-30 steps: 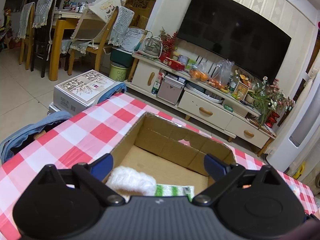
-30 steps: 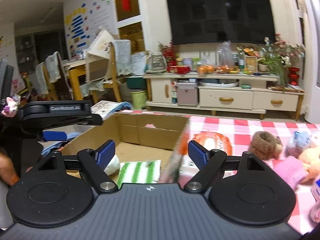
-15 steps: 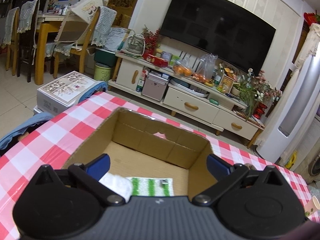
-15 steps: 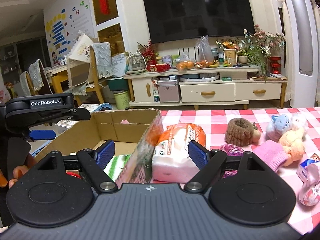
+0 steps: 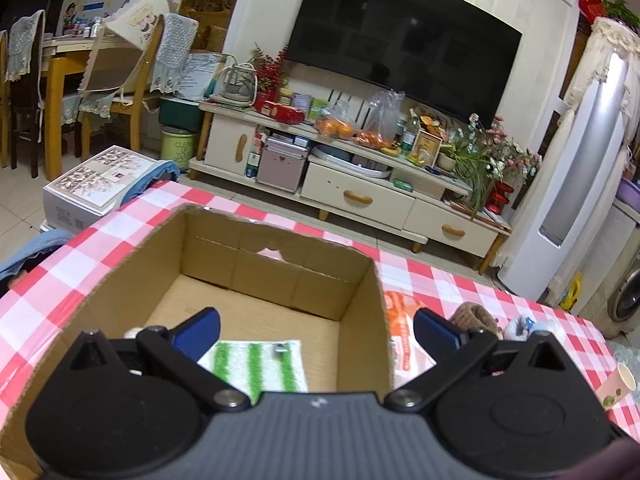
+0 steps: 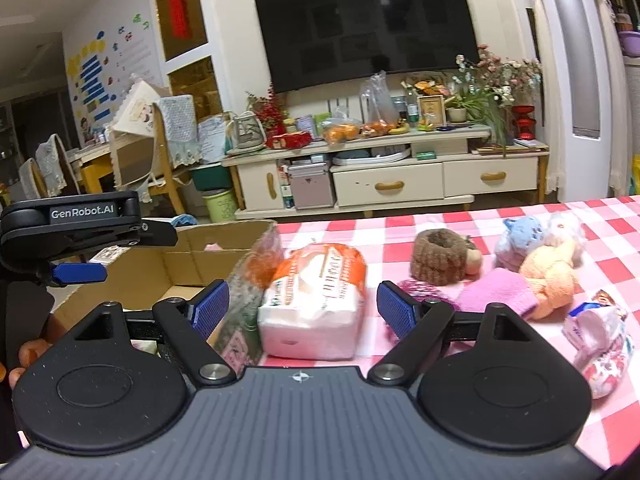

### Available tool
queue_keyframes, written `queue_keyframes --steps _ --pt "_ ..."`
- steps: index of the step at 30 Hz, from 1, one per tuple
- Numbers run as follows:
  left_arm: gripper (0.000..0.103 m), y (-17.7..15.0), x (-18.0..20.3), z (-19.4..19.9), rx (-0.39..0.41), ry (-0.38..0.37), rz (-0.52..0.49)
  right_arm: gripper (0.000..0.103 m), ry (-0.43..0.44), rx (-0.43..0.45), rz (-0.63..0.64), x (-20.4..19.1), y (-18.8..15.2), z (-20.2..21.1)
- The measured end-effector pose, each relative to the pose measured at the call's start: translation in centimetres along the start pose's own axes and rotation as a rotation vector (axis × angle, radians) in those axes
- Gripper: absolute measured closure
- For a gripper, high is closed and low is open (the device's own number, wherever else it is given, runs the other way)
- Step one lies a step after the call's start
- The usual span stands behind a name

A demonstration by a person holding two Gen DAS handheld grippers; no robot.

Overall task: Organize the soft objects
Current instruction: 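Move both open tools back toward the remaining plush toys, then reach the left tool to the purple knit hat while the right tool reaches the floral bundle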

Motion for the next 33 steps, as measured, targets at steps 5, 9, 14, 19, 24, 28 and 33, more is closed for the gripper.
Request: queue_keyframes --steps 5,9,14,19,24,28,33 --pt "0.001 -0.3 1.5 -0.3 -0.009 -0.016 -0.026 0.002 -0.022 0.005 -0.019 1.3 0.0 0.4" --pt "0.001 -0.4 2.6 -0.3 -0.011 -0.026 -0.050 0.002 -0.037 0.012 -0.029 2.1 0.0 0.8" --pt "0.001 -0.8 4.5 -0.6 -0.017 -0.048 -0.078 0.002 -0.061 0.024 -0.033 3.3 0.1 1.1" --pt "0.001 -0.9 5.9 -0.8 -0.020 -0.069 -0.099 0.001 -0.089 0.035 -0.043 4.6 0.2 1.5" --pt "0.001 -1.3 7.4 -1.2 -0.032 -0.085 -0.125 0.001 -0.115 0.048 -0.068 6.6 0.5 1.9" --pt "0.001 -1.8 8.5 -1.4 -0.039 -0.093 -0.144 0.000 -0.143 0.063 -0.079 8.1 0.7 2.1" --pt "0.001 -2.3 9.8 -1.6 -0.051 -0.110 -0.169 0.000 -0.177 0.080 -0.095 10.1 0.9 2.5"
Point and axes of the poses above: each gripper's, at about its wrist camera, not at the fingertips, and z roughly against the way its jaws point, x to its right, y to its top, the point moved 10 cm from there along -z, roughly the way its jaws point, and after that the axes turned 10 degrees about -z, right-handed, at the moved point
